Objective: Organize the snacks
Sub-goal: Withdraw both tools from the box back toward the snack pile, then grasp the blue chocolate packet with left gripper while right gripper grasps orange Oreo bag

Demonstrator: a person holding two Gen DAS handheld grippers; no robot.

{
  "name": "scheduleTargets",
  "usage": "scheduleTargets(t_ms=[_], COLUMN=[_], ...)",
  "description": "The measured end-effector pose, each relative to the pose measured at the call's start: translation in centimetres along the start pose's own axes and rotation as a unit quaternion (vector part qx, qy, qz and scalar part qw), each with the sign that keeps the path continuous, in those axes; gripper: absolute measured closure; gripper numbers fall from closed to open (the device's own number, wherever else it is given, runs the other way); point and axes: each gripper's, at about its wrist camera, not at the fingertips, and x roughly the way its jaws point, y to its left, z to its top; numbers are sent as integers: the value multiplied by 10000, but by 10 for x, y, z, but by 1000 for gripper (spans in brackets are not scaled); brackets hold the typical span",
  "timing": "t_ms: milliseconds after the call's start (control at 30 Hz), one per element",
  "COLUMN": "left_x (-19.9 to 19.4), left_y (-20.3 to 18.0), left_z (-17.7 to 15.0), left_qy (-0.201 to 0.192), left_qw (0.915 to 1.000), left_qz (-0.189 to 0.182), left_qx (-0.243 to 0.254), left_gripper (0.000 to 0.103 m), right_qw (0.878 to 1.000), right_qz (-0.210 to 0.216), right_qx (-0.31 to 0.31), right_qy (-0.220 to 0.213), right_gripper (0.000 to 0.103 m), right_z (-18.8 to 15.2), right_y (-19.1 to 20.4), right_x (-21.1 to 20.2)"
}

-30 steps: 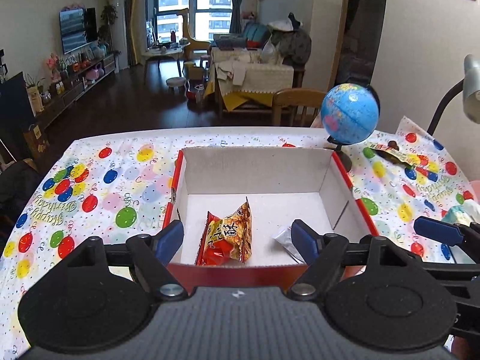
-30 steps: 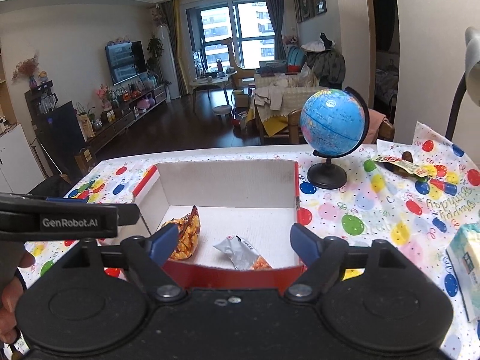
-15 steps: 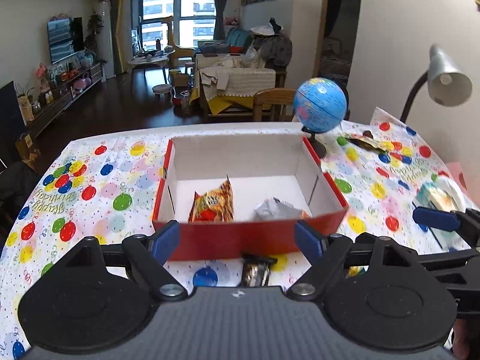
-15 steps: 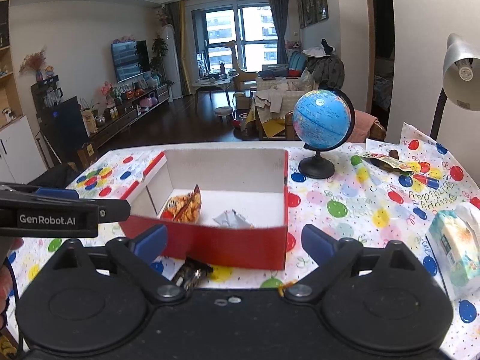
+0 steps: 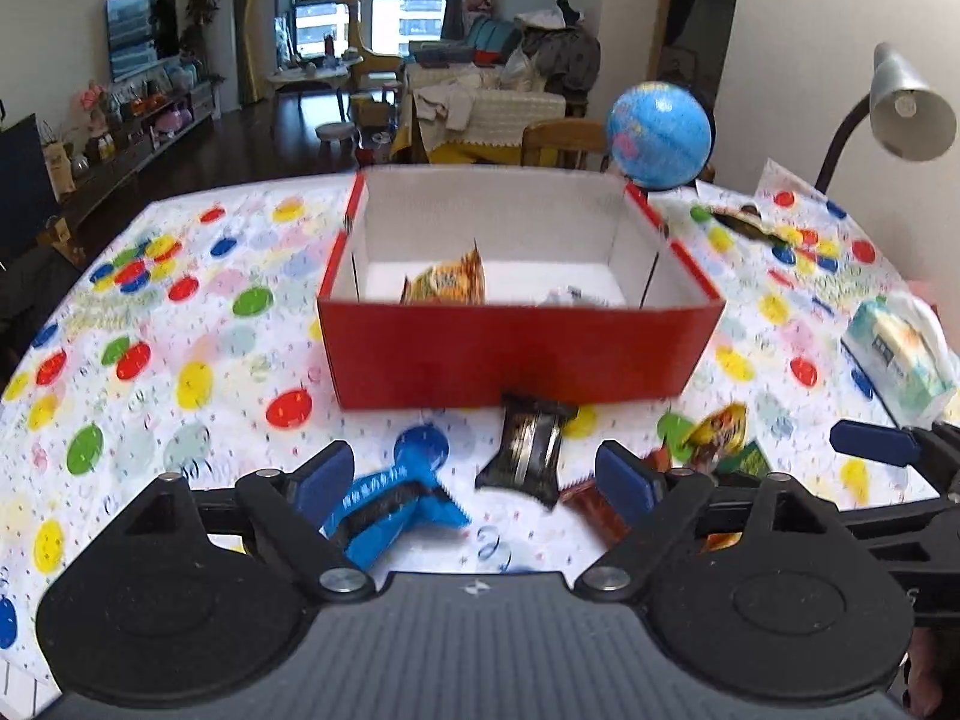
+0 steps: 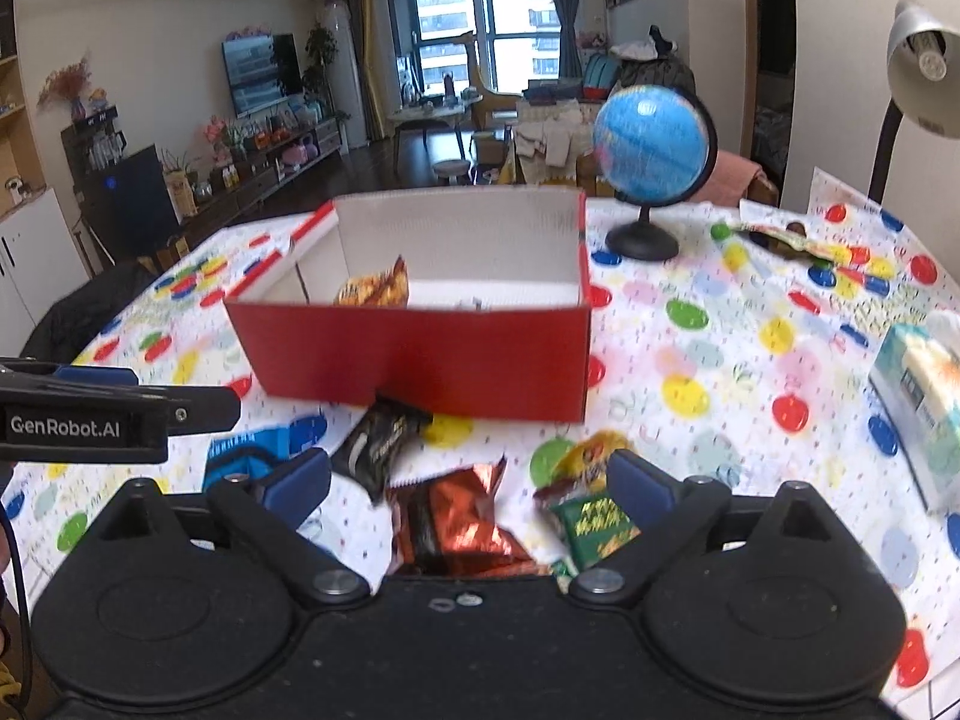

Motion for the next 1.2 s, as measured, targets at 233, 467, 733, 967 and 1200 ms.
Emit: scheduleTargets(t_ms=[233,467,733,967,1200], left_x=[16,46,86,109,117], left_y=[15,36,54,56,55], left_z=[-16,-18,-10,-13,-15], left_qy=[190,514,905,1111,1097], left_qw=[9994,9961,9892,9852,9850], left_qz=[-138,43,221,306,402], left_qx=[-249,-711,-1131,-1271,-1269], left_gripper=[15,15,15,15,16], right_qw=[9998,9991,9981,9969,9959], right_qz=[84,7,-97,-117,-60], right_qx=[-13,-54,-116,-145,-146], right_qy=[197,410,598,770,893], right_gripper=[4,5,7,12,26], right_z=[-16,-23,-22,-24,-26], right_y=[7,9,10,6,4], right_x=[15,35,61,77,84])
